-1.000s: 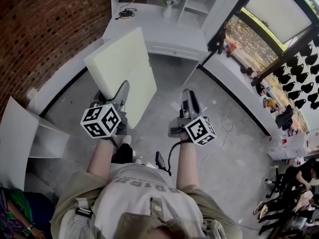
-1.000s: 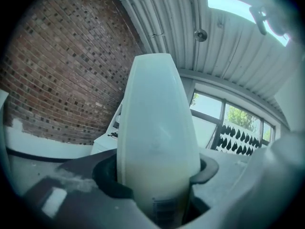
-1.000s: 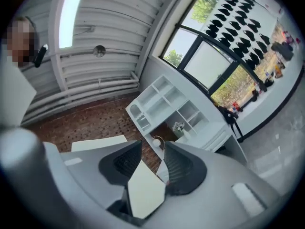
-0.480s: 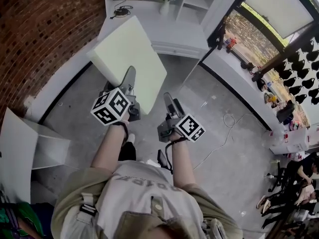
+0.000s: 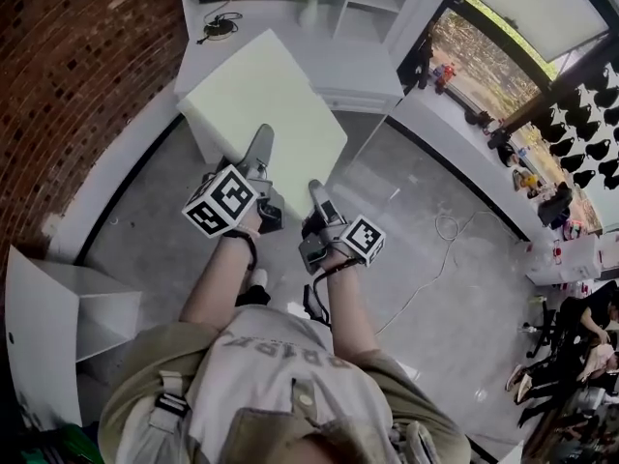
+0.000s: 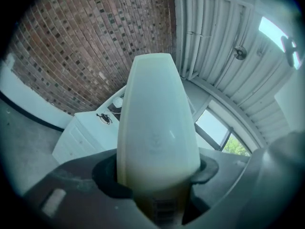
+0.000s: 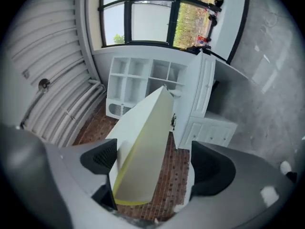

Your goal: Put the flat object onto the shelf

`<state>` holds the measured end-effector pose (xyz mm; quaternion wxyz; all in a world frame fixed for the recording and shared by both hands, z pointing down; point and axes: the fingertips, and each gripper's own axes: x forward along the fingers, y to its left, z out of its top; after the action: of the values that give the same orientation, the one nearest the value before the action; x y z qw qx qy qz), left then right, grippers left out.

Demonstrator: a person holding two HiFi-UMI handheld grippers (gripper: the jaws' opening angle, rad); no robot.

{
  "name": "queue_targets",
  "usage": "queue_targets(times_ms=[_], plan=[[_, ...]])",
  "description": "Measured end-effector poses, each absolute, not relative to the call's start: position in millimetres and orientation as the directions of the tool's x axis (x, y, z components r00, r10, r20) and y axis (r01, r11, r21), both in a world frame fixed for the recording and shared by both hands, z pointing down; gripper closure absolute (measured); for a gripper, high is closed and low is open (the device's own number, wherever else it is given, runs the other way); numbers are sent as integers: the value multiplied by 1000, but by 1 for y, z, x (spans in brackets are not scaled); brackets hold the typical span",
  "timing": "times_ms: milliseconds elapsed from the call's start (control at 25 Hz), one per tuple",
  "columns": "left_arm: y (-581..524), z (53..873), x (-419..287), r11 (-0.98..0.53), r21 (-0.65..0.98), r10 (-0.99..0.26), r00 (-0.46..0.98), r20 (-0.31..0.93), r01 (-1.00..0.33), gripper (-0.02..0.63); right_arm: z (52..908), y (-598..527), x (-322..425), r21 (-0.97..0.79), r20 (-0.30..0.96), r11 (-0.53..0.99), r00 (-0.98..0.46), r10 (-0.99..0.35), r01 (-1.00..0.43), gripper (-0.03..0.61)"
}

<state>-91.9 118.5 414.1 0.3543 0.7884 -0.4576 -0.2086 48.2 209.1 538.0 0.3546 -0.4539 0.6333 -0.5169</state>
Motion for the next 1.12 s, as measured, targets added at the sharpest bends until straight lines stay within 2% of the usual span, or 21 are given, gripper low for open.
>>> queue_targets(times_ms=[320,400,520,800,960,1120], plan=[[58,424,-90,-327,805,-852,523,-25,-494,314,538,147,36,-990,-129,141,-339,-932,-12,100],[44,427,-89,-323,813,-850,526,-24,-485,314,535,134,37,-986,-156,168,-334,-929,-6,149],[27,431,-84,-328,817,-844,536,-27,-474,314,529,119,42,-981,-178,194,-312,-933,-20,225],[8,434,-54,-423,827,-743,665,-81,-372,266,526,99,75,-968,-199,231,-251,-947,-103,250],[3,436,-39,-479,817,-653,752,-87,-321,237,505,83,100,-930,-211,292,-326,-922,-223,256],[4,439,-30,-512,815,-584,806,-97,-273,224,481,62,114,-892,-227,363,-429,-874,-267,259]])
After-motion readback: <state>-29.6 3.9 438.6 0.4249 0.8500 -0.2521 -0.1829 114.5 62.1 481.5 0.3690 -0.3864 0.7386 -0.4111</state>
